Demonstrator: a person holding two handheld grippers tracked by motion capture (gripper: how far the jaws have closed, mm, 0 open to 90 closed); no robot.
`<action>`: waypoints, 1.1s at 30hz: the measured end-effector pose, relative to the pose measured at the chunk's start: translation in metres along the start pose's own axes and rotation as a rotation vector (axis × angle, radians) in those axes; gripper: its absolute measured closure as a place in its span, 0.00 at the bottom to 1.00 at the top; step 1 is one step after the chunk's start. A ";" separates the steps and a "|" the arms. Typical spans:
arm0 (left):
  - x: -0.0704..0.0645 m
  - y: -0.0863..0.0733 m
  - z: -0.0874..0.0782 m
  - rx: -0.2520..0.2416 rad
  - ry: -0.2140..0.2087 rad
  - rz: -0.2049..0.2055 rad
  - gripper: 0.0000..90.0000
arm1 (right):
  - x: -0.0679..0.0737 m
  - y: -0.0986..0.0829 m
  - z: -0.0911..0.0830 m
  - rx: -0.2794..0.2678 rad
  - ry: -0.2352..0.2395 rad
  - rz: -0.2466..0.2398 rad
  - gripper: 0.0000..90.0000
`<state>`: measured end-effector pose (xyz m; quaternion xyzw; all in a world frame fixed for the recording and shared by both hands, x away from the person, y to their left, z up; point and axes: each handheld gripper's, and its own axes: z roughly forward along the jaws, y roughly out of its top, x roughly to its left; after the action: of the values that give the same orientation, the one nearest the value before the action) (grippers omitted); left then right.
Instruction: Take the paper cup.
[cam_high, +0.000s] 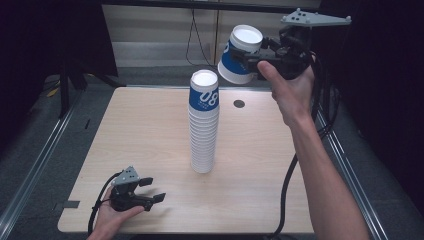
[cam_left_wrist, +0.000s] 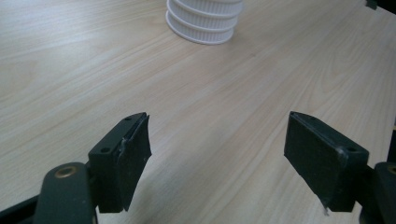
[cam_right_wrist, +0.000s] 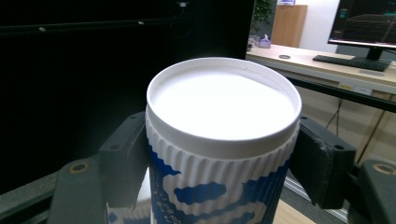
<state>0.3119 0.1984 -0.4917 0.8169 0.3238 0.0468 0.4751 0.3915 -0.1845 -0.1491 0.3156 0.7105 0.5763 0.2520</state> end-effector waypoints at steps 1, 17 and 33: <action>-0.001 0.001 0.000 -0.001 0.001 0.008 0.24 | -0.002 -0.002 -0.002 0.000 -0.003 0.004 0.30; -0.007 0.014 -0.008 -0.043 0.000 0.033 0.24 | -0.013 -0.050 -0.017 0.109 -0.029 -0.007 0.30; 0.000 0.017 -0.006 -0.088 -0.026 0.079 0.30 | -0.006 -0.105 -0.015 0.179 0.014 -0.004 0.30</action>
<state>0.3179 0.1966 -0.4743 0.8079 0.2826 0.0690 0.5124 0.3681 -0.2132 -0.2490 0.3315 0.7616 0.5120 0.2188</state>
